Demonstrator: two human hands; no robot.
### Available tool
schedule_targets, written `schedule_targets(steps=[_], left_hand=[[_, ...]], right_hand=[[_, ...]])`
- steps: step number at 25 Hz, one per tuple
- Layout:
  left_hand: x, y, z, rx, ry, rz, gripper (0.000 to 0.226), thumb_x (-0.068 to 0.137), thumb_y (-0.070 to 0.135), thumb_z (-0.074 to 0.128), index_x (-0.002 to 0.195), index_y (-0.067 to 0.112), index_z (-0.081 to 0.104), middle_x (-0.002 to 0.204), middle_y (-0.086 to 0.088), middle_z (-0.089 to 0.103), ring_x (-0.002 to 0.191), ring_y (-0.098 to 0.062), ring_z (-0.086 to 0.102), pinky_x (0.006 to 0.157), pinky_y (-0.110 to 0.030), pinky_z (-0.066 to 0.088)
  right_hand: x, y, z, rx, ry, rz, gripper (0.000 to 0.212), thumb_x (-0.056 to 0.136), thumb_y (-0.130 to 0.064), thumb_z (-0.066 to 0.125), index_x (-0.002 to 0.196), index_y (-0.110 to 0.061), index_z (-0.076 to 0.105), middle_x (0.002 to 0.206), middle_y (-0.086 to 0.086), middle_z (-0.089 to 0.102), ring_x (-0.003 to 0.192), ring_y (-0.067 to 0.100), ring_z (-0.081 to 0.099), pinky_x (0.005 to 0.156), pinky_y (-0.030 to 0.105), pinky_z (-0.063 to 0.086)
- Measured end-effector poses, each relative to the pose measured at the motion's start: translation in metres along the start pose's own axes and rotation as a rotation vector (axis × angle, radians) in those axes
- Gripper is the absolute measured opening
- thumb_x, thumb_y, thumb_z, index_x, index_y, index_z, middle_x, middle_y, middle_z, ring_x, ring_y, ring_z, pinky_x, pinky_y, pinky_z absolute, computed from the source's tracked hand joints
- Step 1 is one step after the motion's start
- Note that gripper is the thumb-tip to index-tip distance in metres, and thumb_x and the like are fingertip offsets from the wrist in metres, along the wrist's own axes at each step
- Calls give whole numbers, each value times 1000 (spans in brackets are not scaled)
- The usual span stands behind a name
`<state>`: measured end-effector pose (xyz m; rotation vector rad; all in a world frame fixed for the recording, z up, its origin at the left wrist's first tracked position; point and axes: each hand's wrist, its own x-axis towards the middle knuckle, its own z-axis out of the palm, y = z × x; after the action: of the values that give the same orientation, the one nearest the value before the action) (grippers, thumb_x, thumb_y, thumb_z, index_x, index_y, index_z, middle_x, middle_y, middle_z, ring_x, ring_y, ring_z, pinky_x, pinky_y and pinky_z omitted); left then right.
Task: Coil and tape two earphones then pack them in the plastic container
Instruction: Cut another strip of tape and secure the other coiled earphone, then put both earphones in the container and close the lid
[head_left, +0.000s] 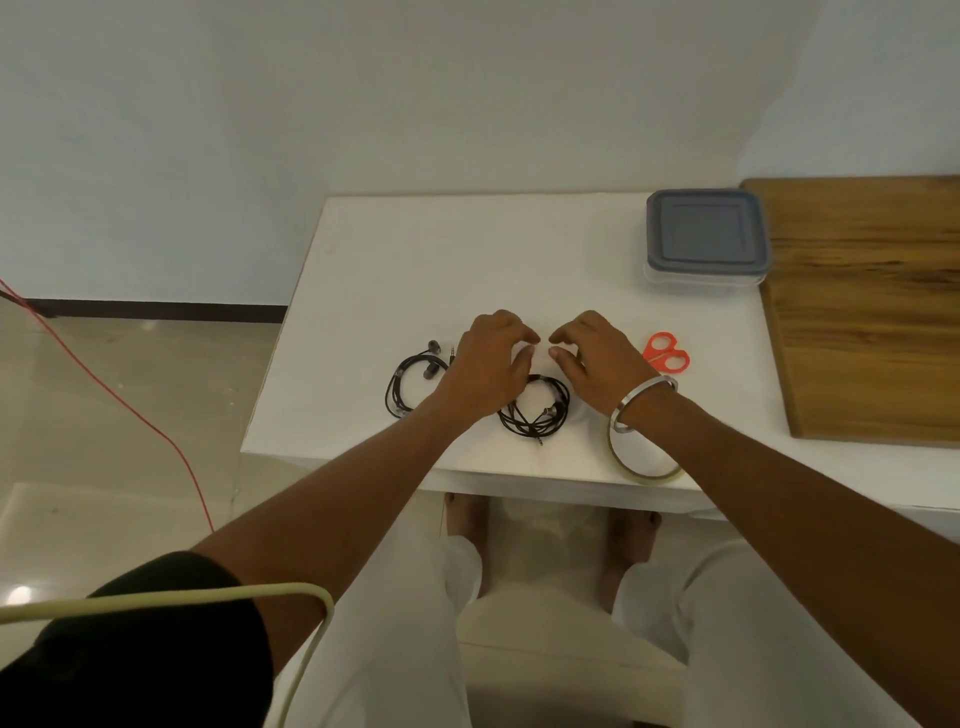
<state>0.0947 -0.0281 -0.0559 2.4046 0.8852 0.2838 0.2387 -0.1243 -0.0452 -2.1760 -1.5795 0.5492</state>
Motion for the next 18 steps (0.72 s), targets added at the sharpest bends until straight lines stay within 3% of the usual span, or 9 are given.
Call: schedule_targets(steps=[4, 7, 11, 15, 18], left_hand=[[19, 17, 3, 147, 56, 4, 40, 95, 17, 51, 135, 9, 52, 144, -10, 46, 133, -30, 38, 108, -42, 33], [37, 31, 10, 230, 42, 13, 48, 97, 22, 48, 143, 9, 41, 153, -11, 35, 139, -31, 30, 114, -41, 26], [57, 51, 21, 250, 22, 14, 52, 99, 25, 45, 148, 10, 33, 156, -12, 28, 143, -32, 24, 117, -42, 22], [79, 67, 36, 242, 16, 39, 52, 101, 27, 41, 148, 8, 31, 156, -14, 29, 144, -32, 25, 118, -42, 21], [93, 82, 43, 213, 29, 52, 52, 102, 27, 38, 149, 8, 29, 155, -15, 30, 144, -32, 24, 117, -42, 22]], right_hand=[[5, 13, -5, -234, 99, -13, 40, 96, -32, 47, 132, -16, 50, 143, 8, 42, 130, 29, 39, 106, 42, 32], [6, 30, -17, -309, 137, 12, 44, 97, -32, 44, 138, -16, 44, 150, 9, 34, 137, 30, 30, 111, 46, 23], [6, 52, -37, -348, 166, 81, 47, 98, -32, 41, 142, -17, 37, 153, 7, 28, 140, 29, 25, 113, 48, 17], [4, 67, -62, -362, 306, 101, 42, 94, -29, 47, 135, -18, 45, 137, 9, 39, 125, 29, 38, 98, 42, 33], [5, 85, -78, -412, 372, 190, 43, 93, -28, 48, 135, -19, 42, 138, 12, 37, 126, 31, 37, 99, 44, 34]])
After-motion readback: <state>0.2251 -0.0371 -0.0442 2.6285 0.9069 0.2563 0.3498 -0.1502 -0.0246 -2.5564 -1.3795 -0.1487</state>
